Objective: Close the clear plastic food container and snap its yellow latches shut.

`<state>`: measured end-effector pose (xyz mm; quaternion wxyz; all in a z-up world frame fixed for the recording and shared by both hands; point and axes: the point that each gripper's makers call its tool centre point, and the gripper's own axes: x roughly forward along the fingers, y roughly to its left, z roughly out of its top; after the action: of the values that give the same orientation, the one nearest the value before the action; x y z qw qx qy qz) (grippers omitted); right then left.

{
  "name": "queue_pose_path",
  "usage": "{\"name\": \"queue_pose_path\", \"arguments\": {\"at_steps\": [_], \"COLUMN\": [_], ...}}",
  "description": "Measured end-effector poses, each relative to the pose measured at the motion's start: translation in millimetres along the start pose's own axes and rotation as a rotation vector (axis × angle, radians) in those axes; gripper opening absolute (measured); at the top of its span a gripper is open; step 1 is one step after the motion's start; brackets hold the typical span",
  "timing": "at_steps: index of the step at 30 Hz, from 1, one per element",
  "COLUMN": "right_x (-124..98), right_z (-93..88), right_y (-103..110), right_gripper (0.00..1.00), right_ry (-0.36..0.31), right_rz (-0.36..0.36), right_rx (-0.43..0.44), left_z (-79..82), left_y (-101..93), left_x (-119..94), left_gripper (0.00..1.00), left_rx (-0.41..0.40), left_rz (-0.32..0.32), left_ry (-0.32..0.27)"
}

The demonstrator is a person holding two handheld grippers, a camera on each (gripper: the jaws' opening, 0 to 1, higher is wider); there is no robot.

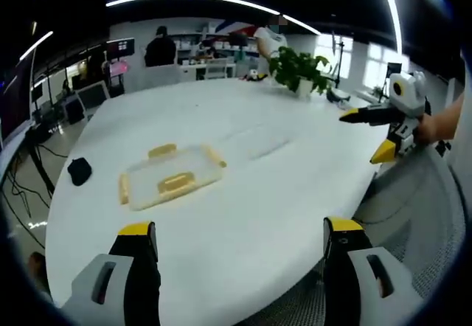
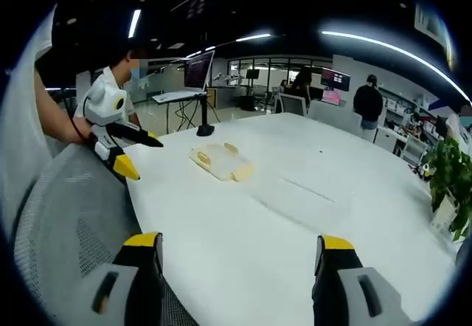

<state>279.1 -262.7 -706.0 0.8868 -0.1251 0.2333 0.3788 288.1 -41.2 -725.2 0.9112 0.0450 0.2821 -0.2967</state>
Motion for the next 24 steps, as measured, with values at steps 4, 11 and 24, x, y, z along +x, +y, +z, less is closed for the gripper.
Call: {"name": "queue_pose_path", "arguments": {"at_steps": [4,11,24], "right_x": [0.0,0.7,0.1], "right_z": [-0.5,-1.4,-3.8], "right_y": [0.1,0.2,-3.7], "right_gripper": [0.84,0.84,0.84], "right_ry": [0.002,0.007,0.016], "right_rz": [0.001,0.003,-0.014], "right_rx": [0.0,0.0,0.013], "left_z": [0.7,0.8,0.2], "left_y": [-0.5,0.3,0.5], "left_x": [-0.4,0.0,0.1], "left_gripper": [0.91,0.91,0.9], "left_rx": [-0.003,-0.004,-0.016], "left_rz": [0.0,0.0,-0.002], "left_ry": [0.0,-0.005,-0.006]}}
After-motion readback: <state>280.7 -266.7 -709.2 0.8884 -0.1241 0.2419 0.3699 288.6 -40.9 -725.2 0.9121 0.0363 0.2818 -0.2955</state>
